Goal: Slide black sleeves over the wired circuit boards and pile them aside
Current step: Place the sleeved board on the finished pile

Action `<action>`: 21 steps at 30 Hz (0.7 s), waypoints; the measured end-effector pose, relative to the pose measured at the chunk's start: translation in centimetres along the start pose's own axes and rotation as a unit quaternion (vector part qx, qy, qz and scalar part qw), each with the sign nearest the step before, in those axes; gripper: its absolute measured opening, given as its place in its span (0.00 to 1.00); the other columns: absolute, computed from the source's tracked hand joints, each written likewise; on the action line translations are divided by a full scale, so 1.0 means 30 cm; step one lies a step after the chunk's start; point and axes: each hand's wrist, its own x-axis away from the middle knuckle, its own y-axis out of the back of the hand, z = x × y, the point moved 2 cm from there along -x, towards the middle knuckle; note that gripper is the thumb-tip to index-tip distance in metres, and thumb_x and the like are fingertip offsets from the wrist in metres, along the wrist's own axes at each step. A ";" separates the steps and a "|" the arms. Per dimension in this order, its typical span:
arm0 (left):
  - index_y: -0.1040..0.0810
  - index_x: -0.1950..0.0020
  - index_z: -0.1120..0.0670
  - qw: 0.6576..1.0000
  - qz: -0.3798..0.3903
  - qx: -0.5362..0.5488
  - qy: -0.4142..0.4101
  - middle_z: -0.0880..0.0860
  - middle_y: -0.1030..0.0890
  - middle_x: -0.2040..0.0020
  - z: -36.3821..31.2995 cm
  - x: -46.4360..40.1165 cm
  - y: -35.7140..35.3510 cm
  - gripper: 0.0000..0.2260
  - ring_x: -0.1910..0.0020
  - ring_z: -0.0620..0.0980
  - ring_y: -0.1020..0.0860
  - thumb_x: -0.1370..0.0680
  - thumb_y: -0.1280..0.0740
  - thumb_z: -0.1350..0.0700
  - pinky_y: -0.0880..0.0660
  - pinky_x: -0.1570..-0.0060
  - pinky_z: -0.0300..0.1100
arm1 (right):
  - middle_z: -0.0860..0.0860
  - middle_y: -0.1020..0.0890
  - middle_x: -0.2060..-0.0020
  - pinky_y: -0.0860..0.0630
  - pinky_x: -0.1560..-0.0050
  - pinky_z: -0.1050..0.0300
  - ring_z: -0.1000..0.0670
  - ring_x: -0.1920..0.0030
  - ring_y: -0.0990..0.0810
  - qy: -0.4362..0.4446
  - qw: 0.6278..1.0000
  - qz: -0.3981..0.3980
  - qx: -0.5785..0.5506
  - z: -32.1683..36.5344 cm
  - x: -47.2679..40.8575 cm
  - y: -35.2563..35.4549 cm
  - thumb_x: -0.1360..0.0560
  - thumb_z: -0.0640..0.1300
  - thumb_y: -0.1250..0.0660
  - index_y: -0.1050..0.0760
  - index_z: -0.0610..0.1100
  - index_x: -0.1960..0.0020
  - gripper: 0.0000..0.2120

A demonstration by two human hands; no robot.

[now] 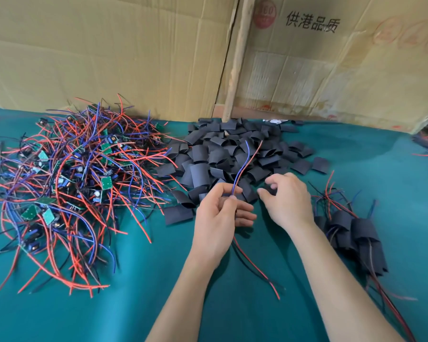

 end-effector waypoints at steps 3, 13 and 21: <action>0.24 0.47 0.59 1.000 0.000 0.000 0.002 0.60 0.16 0.61 0.001 -0.002 -0.002 0.11 0.64 0.55 0.16 0.17 0.45 0.68 0.20 0.64 0.41 | 0.46 0.19 0.48 0.26 0.49 0.50 0.40 0.46 0.20 0.013 1.000 -0.022 0.015 -0.014 0.026 0.023 0.21 0.47 0.29 0.16 0.46 0.45 0.08; 0.19 0.49 0.56 0.997 -0.002 -0.068 -0.038 0.62 0.17 0.57 0.015 -0.007 0.007 0.11 0.61 0.58 0.18 0.17 0.41 0.66 0.16 0.55 0.52 | 0.49 0.20 0.73 0.27 0.71 0.61 0.50 0.76 0.24 0.051 0.915 0.042 -0.398 0.082 0.183 0.087 0.23 0.37 0.29 0.15 0.50 0.58 0.10; 0.19 0.52 0.56 0.997 -0.004 -0.062 -0.047 0.63 0.19 0.58 0.006 0.002 0.011 0.13 0.62 0.51 0.23 0.19 0.42 0.68 0.26 0.65 0.39 | 0.48 0.16 0.54 0.18 0.55 0.56 0.46 0.62 0.15 0.032 0.863 0.166 -0.476 0.110 0.229 0.077 0.35 0.47 0.20 0.13 0.50 0.50 0.14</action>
